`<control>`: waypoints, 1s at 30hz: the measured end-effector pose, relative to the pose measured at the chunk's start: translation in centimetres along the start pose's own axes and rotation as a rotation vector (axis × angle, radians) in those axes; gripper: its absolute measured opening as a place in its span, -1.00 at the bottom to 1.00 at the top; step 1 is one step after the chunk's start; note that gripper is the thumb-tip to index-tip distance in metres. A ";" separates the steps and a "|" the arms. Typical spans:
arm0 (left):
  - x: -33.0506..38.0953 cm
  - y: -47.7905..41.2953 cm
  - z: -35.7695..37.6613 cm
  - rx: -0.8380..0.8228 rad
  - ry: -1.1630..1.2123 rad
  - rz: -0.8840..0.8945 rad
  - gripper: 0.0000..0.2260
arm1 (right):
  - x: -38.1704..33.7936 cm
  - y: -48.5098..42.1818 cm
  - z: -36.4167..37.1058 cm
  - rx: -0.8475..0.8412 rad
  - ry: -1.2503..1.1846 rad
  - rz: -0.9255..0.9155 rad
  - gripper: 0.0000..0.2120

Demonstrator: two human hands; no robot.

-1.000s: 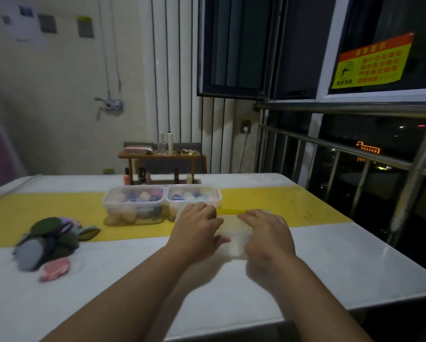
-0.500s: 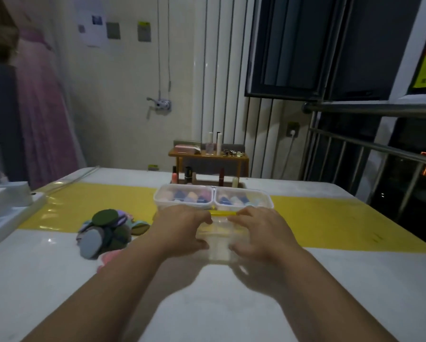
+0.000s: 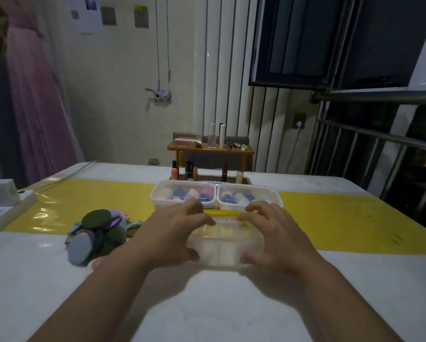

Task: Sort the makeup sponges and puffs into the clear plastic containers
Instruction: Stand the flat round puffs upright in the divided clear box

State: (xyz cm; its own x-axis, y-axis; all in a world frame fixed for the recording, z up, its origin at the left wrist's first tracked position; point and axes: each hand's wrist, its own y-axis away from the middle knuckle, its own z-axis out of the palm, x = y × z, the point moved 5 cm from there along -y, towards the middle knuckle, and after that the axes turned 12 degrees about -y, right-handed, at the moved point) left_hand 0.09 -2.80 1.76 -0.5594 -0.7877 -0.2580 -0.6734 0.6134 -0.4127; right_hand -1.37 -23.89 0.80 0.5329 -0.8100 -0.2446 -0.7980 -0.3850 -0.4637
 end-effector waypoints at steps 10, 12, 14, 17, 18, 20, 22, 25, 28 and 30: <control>-0.5 1.1 0.0 0.397 -0.033 0.046 -0.68 | -0.2 0.5 0.2 0.247 0.009 -0.190 -0.63; -0.5 1.1 0.2 0.454 -0.046 0.042 -0.72 | 0.0 0.5 0.1 0.278 0.031 -0.194 -0.62; -0.5 1.1 0.4 0.490 -0.047 0.025 -0.69 | 0.0 0.7 -0.1 0.329 0.066 -0.207 -0.62; -0.4 1.2 0.5 0.558 -0.074 0.004 -0.66 | -0.3 0.8 -0.6 0.398 0.095 -0.207 -0.63; -0.3 1.2 0.6 0.576 -0.084 0.006 -0.65 | -0.3 0.9 -0.7 0.411 0.096 -0.204 -0.63; -0.2 1.2 0.6 0.611 -0.096 0.012 -0.64 | -0.3 0.8 -0.8 0.421 0.098 -0.198 -0.63; -0.2 1.2 0.6 0.632 -0.105 0.006 -0.62 | -0.2 0.8 -0.7 0.420 0.104 -0.195 -0.62; -0.4 1.3 0.6 0.654 -0.119 -0.021 -0.59 | -0.5 0.8 -0.8 0.435 0.092 -0.206 -0.61; -0.5 1.3 0.6 0.673 -0.134 -0.035 -0.57 | -0.9 0.7 -1.0 0.462 0.104 -0.217 -0.62; -0.6 1.3 0.6 0.678 -0.137 -0.050 -0.57 | -1.0 0.7 -1.0 0.469 0.112 -0.228 -0.63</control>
State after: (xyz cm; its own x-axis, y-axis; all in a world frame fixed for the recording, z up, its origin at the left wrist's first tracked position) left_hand -0.16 -1.61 0.90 -0.4393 -0.8414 -0.3146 -0.2207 0.4406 -0.8702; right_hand -2.72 -23.81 1.54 0.6244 -0.7810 -0.0127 -0.4402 -0.3384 -0.8317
